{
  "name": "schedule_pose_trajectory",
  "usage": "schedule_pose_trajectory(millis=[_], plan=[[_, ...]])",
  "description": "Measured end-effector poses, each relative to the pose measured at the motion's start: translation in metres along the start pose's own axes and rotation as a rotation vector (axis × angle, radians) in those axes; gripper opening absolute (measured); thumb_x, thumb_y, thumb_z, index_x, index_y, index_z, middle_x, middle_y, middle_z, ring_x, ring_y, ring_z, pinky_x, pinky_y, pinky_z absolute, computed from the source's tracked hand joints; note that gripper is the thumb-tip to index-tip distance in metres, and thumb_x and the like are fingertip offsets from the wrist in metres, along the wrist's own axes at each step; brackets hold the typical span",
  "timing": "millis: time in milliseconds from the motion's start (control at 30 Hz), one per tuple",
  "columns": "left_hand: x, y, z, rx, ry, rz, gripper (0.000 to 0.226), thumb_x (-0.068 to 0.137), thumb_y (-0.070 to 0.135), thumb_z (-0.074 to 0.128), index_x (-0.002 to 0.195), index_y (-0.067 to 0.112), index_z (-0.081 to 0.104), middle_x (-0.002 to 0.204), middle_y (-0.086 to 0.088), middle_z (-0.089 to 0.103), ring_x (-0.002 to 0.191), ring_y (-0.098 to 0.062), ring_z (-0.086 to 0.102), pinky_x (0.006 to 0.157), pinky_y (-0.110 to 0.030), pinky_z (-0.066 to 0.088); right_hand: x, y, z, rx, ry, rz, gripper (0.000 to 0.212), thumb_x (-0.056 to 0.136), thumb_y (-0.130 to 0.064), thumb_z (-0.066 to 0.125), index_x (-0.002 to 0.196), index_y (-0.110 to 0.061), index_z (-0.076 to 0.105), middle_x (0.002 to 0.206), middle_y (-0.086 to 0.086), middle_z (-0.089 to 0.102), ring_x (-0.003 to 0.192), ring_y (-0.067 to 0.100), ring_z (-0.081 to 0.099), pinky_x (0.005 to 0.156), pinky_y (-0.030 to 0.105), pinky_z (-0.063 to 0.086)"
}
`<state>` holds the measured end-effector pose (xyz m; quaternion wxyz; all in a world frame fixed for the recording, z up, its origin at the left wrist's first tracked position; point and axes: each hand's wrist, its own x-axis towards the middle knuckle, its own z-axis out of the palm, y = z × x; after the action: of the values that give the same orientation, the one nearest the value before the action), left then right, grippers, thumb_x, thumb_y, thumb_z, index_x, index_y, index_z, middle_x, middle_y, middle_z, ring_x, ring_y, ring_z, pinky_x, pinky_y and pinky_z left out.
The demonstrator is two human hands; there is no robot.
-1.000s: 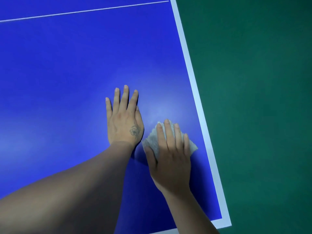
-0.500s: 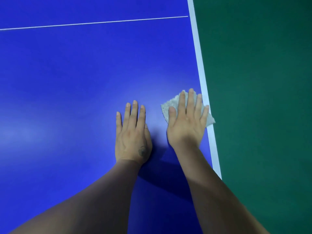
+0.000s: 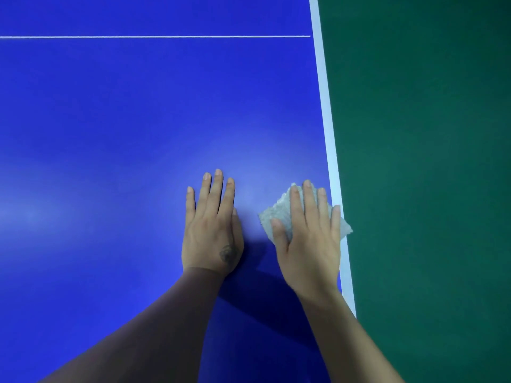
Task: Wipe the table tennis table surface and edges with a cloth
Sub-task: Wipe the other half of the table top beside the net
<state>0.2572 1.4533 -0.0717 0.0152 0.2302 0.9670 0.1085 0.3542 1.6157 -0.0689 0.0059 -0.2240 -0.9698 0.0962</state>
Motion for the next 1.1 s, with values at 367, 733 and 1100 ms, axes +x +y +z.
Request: schedule_pose_trajectory(millis=[367,733,1100], plan=[[0.002,0.003,-0.002,-0.038,0.068,-0.025,0.059,0.102,0.022,0.039,0.159,0.009,0.048,0.172,-0.01,0.037,0.161,-0.031,0.029,0.131,-0.056,0.023,0.138,-0.056,0.007,0.001,0.008,0.158,0.071,0.109,-0.054,0.015,0.17,-0.018,0.009,0.179,0.001,-0.002,0.164,0.025,-0.007,0.132,0.052,-0.002],[0.146,-0.024,-0.016,-0.021,0.152,-0.255,0.056,0.108,0.042,0.042,0.156,0.015,0.049,0.17,-0.012,0.037,0.161,-0.036,0.024,0.132,-0.054,0.016,0.076,-0.004,-0.003,0.001,-0.065,-0.049,0.071,0.109,-0.059,0.025,0.17,-0.025,0.013,0.178,-0.005,0.002,0.164,0.019,-0.005,0.133,0.05,0.005],[0.175,-0.04,-0.002,0.091,0.065,-0.393,0.074,0.107,0.061,0.017,0.172,0.026,0.016,0.18,-0.007,0.007,0.167,-0.03,-0.001,0.133,-0.059,0.002,0.208,-0.035,0.01,0.023,0.11,0.154,0.074,0.108,-0.059,0.023,0.168,-0.016,0.022,0.178,0.003,0.012,0.164,0.028,0.005,0.132,0.053,0.006]])
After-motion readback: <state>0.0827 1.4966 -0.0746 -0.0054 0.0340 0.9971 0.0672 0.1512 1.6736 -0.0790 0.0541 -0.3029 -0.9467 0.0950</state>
